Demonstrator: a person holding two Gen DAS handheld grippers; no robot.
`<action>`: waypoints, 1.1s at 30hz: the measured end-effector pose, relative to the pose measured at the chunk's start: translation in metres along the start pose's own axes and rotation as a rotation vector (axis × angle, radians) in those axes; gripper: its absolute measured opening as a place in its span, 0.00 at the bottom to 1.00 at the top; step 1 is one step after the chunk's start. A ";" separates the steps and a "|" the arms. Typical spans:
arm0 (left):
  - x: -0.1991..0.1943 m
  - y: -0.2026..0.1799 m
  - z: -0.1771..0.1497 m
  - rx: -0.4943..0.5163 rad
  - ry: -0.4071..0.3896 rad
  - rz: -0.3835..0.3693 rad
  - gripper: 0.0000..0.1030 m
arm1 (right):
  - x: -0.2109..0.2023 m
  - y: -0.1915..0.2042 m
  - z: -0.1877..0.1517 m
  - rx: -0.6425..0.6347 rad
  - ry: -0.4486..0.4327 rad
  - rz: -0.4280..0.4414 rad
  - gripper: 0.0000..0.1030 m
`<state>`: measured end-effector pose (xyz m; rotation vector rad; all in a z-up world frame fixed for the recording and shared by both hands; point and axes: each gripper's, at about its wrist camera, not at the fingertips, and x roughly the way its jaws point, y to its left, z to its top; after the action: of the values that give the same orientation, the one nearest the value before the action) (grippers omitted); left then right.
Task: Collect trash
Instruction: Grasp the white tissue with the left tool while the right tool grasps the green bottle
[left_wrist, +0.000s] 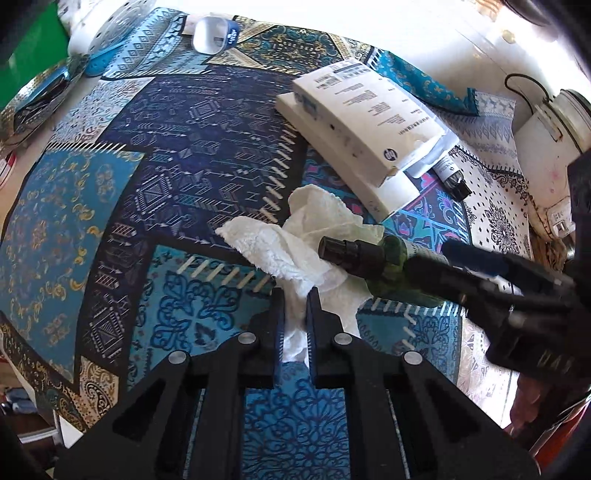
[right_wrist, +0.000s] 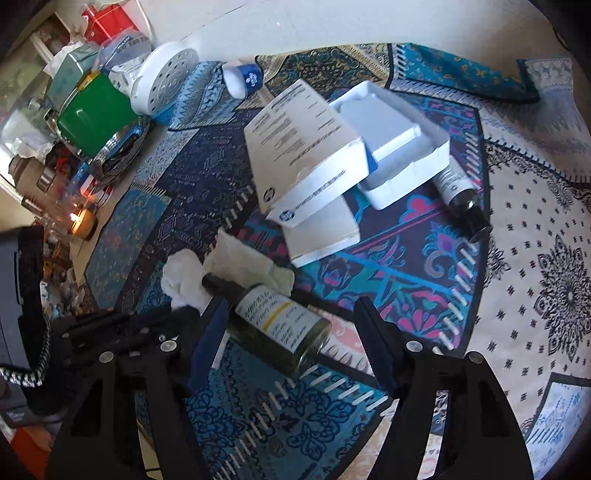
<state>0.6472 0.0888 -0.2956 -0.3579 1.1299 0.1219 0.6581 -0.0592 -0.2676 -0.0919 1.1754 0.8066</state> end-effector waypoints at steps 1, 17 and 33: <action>0.000 0.001 -0.001 -0.003 0.001 0.001 0.09 | 0.003 0.003 -0.003 -0.016 0.014 0.000 0.60; 0.002 0.001 -0.014 -0.007 0.024 0.002 0.09 | 0.008 0.004 0.011 0.055 0.019 -0.008 0.56; -0.028 0.002 -0.016 -0.052 -0.054 0.052 0.06 | -0.010 -0.008 -0.005 0.140 -0.025 -0.060 0.58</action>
<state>0.6203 0.0877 -0.2769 -0.3694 1.0846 0.2063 0.6581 -0.0725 -0.2642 -0.0015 1.1969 0.6692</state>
